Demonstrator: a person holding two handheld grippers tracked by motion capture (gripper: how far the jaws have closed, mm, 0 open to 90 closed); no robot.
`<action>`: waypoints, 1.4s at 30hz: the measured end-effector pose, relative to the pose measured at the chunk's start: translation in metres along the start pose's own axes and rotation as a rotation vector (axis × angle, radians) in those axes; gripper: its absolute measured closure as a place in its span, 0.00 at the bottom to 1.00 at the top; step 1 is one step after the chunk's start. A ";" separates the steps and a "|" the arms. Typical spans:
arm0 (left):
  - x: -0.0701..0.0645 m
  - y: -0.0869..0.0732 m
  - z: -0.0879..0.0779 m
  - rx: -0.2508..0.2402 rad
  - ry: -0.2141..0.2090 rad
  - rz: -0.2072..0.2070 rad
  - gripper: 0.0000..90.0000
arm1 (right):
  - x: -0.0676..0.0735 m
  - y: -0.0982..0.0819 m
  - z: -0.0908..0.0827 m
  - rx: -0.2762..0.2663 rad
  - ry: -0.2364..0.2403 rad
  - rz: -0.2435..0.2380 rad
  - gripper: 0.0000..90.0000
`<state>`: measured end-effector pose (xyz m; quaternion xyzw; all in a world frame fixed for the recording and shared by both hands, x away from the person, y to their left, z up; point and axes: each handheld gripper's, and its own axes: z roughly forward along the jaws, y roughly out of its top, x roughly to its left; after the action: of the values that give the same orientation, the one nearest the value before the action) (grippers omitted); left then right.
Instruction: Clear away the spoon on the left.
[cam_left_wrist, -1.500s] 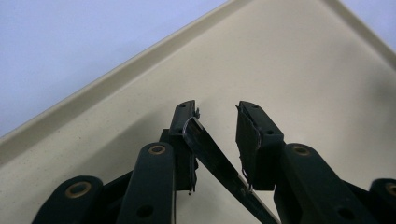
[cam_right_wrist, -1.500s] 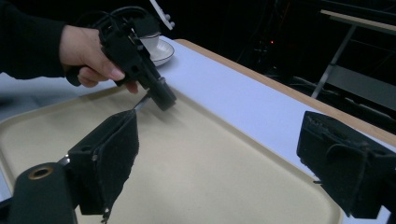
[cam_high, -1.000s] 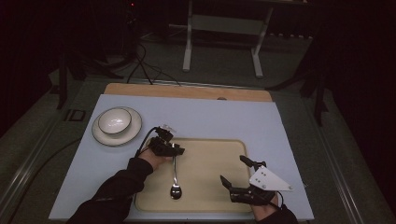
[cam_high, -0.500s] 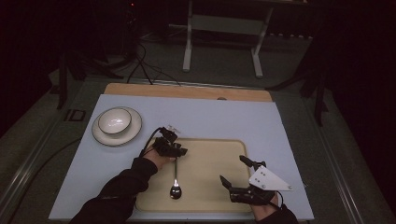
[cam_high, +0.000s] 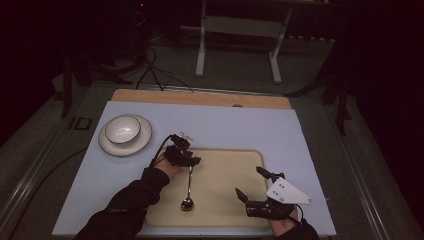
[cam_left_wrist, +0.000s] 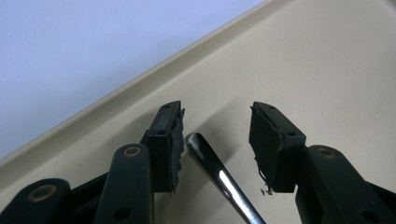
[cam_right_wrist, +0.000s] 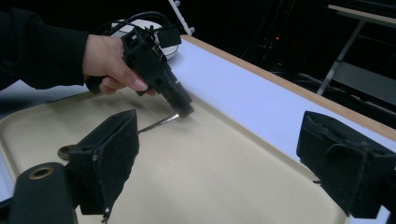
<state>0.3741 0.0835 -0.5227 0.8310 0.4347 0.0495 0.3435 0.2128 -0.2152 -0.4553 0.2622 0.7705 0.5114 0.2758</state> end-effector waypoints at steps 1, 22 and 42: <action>0.000 0.000 0.000 -0.002 0.001 -0.003 0.61 | 0.000 0.000 0.000 0.000 0.000 0.000 0.15; -0.013 0.004 -0.040 -0.094 -0.118 0.025 0.14 | -0.002 -0.001 0.001 0.002 0.003 0.011 0.15; -0.019 -0.015 -0.093 -0.219 -0.167 0.089 0.01 | -0.001 -0.001 0.001 0.005 0.005 0.014 0.15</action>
<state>0.3162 0.1238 -0.4571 0.8084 0.3593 0.0423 0.4644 0.2145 -0.2159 -0.4567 0.2672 0.7705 0.5121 0.2698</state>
